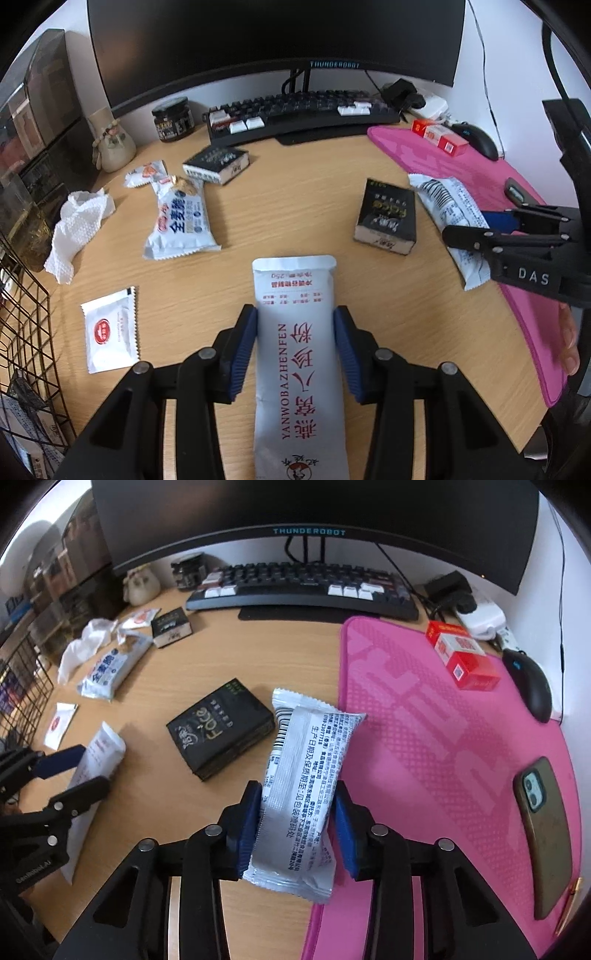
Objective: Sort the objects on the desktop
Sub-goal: 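Grasp the white snack bar with the right gripper, then carry the snack bar over the basket and release it with the right gripper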
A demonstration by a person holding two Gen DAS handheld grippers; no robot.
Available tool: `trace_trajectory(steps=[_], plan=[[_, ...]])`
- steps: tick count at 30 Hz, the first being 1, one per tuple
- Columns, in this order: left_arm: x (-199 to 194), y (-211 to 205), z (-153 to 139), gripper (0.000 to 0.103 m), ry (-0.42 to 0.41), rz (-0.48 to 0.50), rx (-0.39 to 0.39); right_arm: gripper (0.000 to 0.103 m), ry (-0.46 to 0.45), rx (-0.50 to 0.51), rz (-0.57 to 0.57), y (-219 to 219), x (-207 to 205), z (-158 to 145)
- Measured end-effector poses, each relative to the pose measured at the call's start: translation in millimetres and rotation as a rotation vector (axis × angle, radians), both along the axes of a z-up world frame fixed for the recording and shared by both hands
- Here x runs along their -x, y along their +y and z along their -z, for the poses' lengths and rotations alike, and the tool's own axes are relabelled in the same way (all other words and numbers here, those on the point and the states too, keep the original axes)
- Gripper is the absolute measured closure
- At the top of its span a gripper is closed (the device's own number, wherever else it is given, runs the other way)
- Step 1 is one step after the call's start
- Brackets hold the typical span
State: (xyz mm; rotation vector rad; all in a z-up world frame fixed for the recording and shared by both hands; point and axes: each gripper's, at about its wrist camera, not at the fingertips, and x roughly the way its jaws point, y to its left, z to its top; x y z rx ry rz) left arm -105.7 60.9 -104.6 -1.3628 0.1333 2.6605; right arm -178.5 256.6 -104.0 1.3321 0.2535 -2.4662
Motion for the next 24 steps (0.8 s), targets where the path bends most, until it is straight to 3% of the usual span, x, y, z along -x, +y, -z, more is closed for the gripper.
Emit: trace_trajectory(steps=[10,11,12,13,16,24], plan=[[-29,-19,-61,0.058,0.136,-0.039,-0.032,0.066,0.119,0.07,-0.074,-28,-27,-59],[-35,-24,-69,0.064,0.157,-0.051,-0.037,0.066,0.13,0.078,-0.092,-35,-30,-65],[-41,-30,-78,0.079,0.18,-0.07,-0.04,0.066,0.141,0.088,-0.115,-44,-33,-71],[-47,-36,-85,0.081,0.201,-0.087,-0.041,0.066,0.152,0.1,-0.14,-53,-37,-77],[-60,-58,-101,0.08,0.238,-0.133,-0.06,0.066,0.182,0.12,-0.215,-83,-49,-94],[-84,-112,-106,0.081,0.247,-0.257,-0.068,0.066,0.204,0.15,-0.361,-154,-73,-114]])
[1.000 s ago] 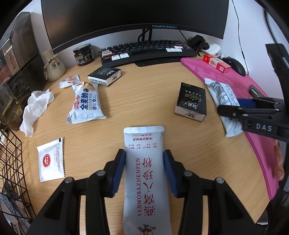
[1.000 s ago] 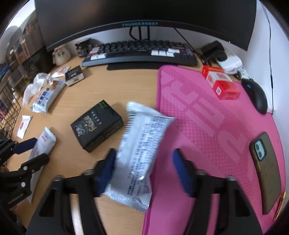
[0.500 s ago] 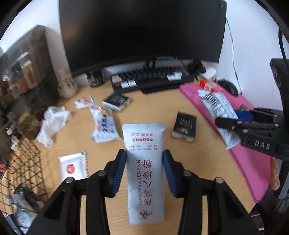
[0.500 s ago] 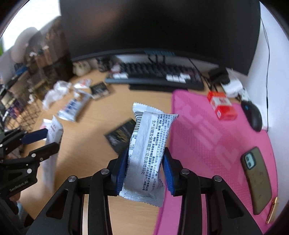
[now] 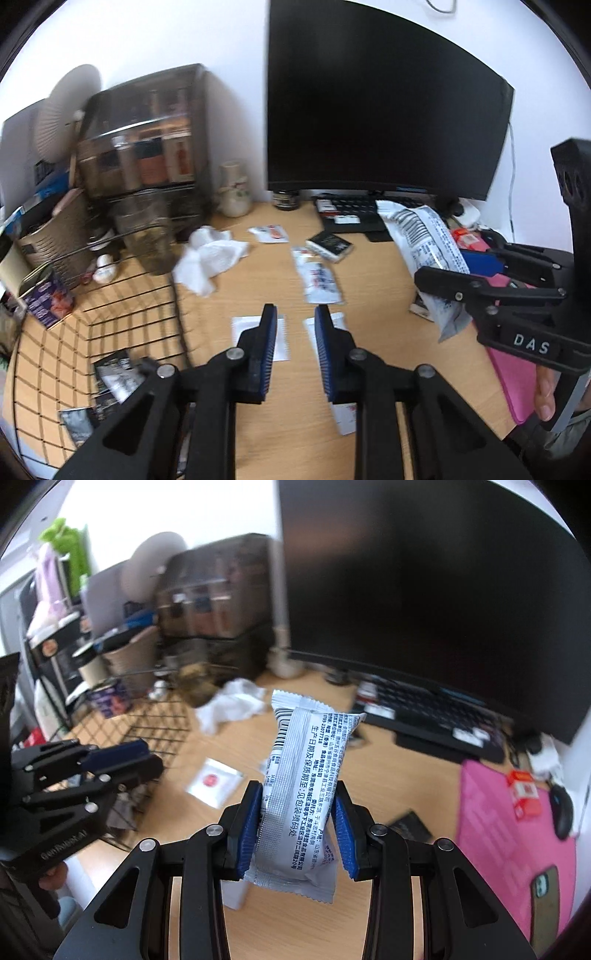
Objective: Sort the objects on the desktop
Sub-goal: 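Carry the snack bar over the basket and release it with the right gripper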
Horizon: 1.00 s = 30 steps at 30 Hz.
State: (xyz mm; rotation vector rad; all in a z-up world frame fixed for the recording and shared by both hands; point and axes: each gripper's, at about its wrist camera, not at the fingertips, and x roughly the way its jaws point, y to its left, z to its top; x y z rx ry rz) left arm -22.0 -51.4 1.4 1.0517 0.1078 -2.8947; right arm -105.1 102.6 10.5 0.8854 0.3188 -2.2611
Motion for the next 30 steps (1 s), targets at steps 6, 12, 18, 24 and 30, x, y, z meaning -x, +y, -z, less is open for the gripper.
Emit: trace_trajectory(steps=[6,12,18,24,30], plan=[[-32,-47,-20,0.081,0.042,-0.152,0.016,0.066,-0.01,0.031,-0.19,-75,-31,-14],[-73,-115,-27,0.081,0.044,-0.398,0.05,0.066,-0.046,0.058,-0.391,-152,-72,-17],[-105,-151,-28,0.072,0.059,-0.493,0.025,0.064,-0.083,0.032,-0.494,-201,-101,2],[-103,-137,-29,0.042,0.083,-0.428,0.009,0.055,-0.068,0.042,-0.461,-192,-99,3],[-89,-112,-33,0.042,0.085,-0.368,0.008,0.055,-0.062,0.045,-0.402,-159,-76,0]])
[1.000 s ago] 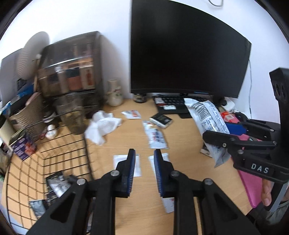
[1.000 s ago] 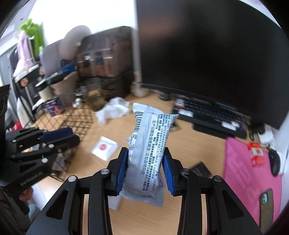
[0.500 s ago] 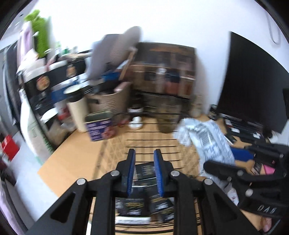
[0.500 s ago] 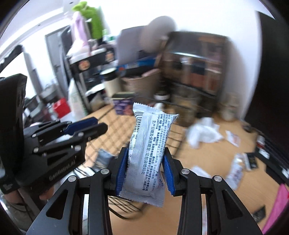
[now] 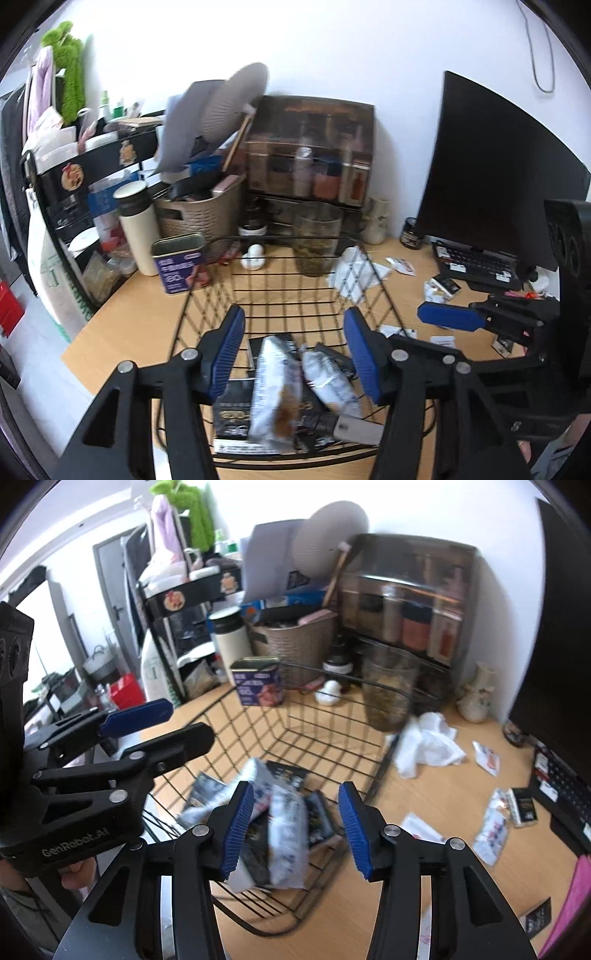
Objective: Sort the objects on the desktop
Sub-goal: 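Carry the snack bar over the basket and release it with the right gripper, then grasp a black Face tissue pack with the right gripper while the left holds the white packet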
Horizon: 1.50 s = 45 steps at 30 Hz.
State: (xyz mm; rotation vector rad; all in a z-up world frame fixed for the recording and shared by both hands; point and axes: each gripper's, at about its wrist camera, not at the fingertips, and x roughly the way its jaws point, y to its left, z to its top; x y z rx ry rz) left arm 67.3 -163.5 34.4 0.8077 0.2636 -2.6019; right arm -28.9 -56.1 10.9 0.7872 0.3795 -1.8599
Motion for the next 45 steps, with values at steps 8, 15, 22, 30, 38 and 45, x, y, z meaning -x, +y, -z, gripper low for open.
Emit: trace_trajectory(steps=[8,15,22,30,38,45], plan=[[43,72,6,0.042,-0.024,0.199,0.008,0.053,0.002,0.002,0.2,86,53,2],[90,154,50,0.042,-0.143,0.421,0.035,0.047,-0.048,-0.029,0.453,173,115,30],[145,177,114,0.042,-0.304,0.455,0.006,0.046,-0.117,-0.134,0.591,221,155,77],[169,177,156,0.037,-0.385,0.455,-0.03,0.046,-0.182,-0.161,0.672,246,179,110],[174,174,158,0.037,-0.365,0.475,-0.03,0.037,-0.237,-0.117,0.723,247,204,132],[173,180,157,0.054,-0.367,0.513,-0.018,0.033,-0.215,-0.109,0.731,240,205,135]])
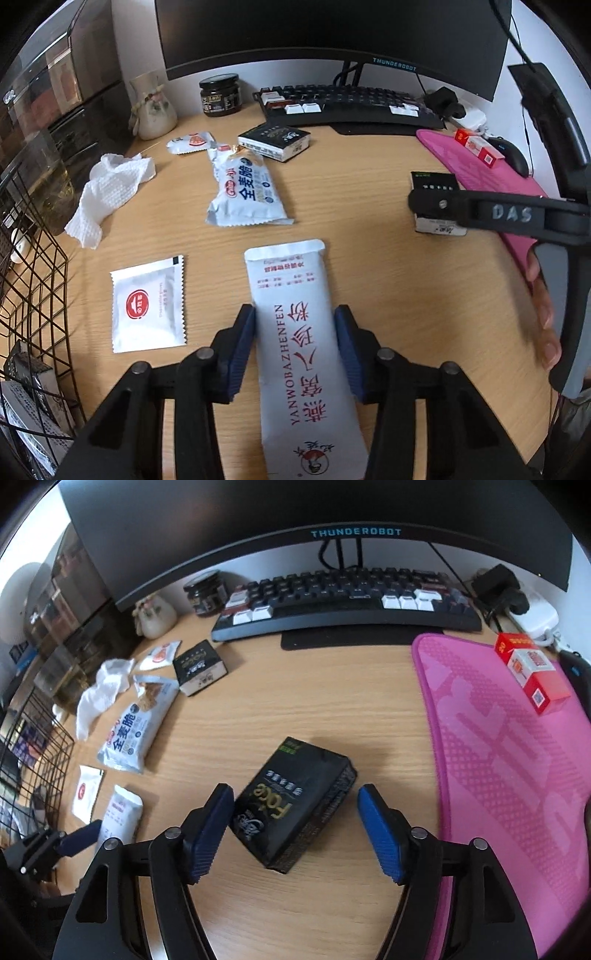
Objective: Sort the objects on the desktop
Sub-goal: 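Grasp a black Face tissue pack with the right gripper while the left holds the white packet, then carry the white packet and tissue pack over the basket and open both grippers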
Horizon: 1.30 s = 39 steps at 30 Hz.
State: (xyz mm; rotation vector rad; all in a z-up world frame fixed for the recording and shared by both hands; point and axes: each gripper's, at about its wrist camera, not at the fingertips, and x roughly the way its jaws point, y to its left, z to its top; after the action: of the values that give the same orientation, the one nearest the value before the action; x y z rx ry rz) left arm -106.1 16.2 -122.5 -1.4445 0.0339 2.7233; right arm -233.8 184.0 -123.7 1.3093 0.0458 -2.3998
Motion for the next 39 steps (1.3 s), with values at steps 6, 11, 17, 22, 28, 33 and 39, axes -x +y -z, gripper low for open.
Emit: trace_trajectory(steps=[6,11,17,22,28,33,39], plan=[[-2,3,0,0.054,-0.005,0.007,0.0,0.038,0.061,-0.145,-0.063,-19,-8,5],[-3,2,-1,0.055,-0.011,0.008,-0.005,0.054,0.061,-0.152,-0.071,-17,-12,3],[-6,-6,-11,0.058,0.014,-0.019,-0.026,0.055,0.074,-0.127,-0.089,-15,-25,-10],[-18,-9,-42,0.058,0.087,-0.022,-0.019,0.055,0.146,-0.11,-0.112,-20,-45,-39],[-48,-20,-91,0.059,0.213,-0.047,-0.013,0.055,0.234,-0.067,-0.162,-32,-80,-81],[-75,-40,-121,0.061,0.294,-0.106,-0.011,0.055,0.299,-0.033,-0.223,-54,-105,-111],[-113,-80,-149,0.066,0.371,-0.204,-0.025,0.055,0.358,0.002,-0.327,-96,-135,-141]])
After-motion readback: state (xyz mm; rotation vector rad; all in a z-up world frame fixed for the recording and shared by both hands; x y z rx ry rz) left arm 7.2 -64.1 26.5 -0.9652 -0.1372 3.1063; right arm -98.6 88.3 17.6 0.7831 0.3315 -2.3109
